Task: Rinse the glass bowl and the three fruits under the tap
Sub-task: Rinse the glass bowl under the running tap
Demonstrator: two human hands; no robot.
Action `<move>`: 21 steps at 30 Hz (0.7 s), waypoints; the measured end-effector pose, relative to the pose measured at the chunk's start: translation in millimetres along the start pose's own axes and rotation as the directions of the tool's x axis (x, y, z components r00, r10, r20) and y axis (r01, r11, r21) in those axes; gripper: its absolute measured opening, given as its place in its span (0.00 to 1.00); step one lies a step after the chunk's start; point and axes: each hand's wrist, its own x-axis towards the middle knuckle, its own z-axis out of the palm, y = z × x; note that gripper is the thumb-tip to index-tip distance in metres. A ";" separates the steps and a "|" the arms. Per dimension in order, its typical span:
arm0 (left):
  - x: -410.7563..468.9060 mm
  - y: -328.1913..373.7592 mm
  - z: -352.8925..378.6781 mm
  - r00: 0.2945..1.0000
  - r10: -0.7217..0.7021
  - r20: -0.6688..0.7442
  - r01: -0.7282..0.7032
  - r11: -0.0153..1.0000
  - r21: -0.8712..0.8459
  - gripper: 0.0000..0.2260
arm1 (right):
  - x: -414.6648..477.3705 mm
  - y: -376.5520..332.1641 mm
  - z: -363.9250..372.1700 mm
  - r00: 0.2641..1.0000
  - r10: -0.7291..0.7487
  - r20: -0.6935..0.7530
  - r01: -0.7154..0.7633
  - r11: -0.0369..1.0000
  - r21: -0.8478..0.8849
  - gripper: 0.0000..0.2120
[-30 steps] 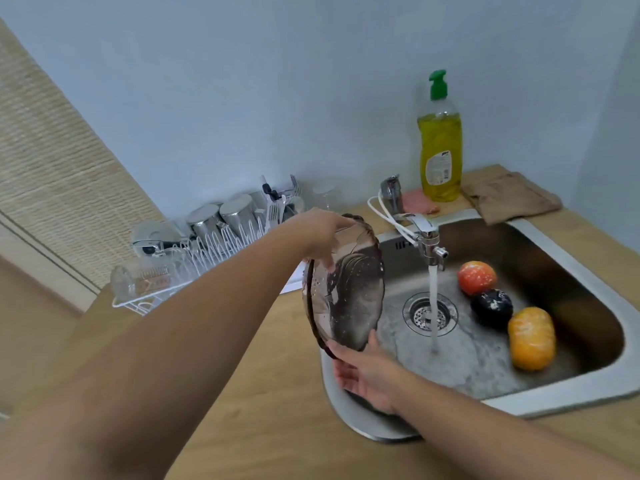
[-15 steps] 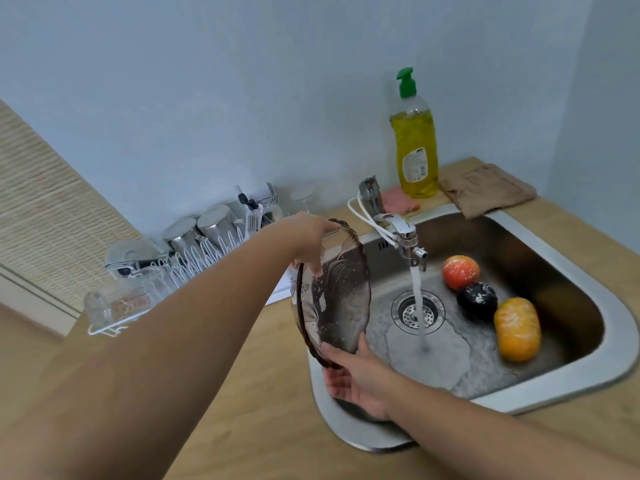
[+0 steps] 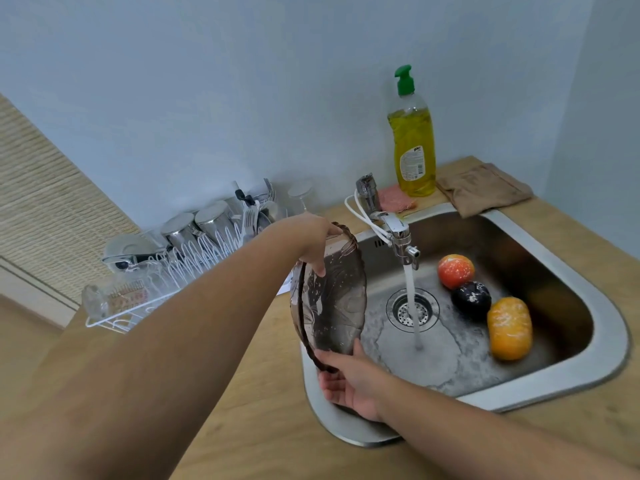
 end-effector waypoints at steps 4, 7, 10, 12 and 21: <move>0.1 -3.0 -0.1 1.000 -0.020 0.002 0.020 1.000 -0.003 0.40 | -0.1 -2.2 -2.7 1.000 0.004 -0.021 -0.004 1.000 -0.009 0.51; -0.7 -3.6 0.2 0.999 -0.035 0.018 0.035 0.999 -0.012 0.41 | 1.3 -2.8 -5.0 0.999 0.001 -0.052 -0.003 1.000 -0.031 0.47; 0.4 -4.5 5.8 0.998 -0.052 0.024 0.051 0.999 0.011 0.43 | 3.1 -2.8 -10.5 0.996 -0.003 -0.092 -0.002 0.998 -0.058 0.47; 3.7 -6.7 12.4 0.997 -0.068 0.025 0.067 0.997 0.043 0.45 | 3.6 -3.8 -15.8 0.992 -0.017 -0.124 0.008 0.997 -0.075 0.46; 1.8 -4.9 11.3 0.988 -0.155 0.024 0.149 0.975 0.164 0.42 | 8.7 -7.8 -27.1 0.991 0.003 -0.134 -0.019 0.992 -0.123 0.41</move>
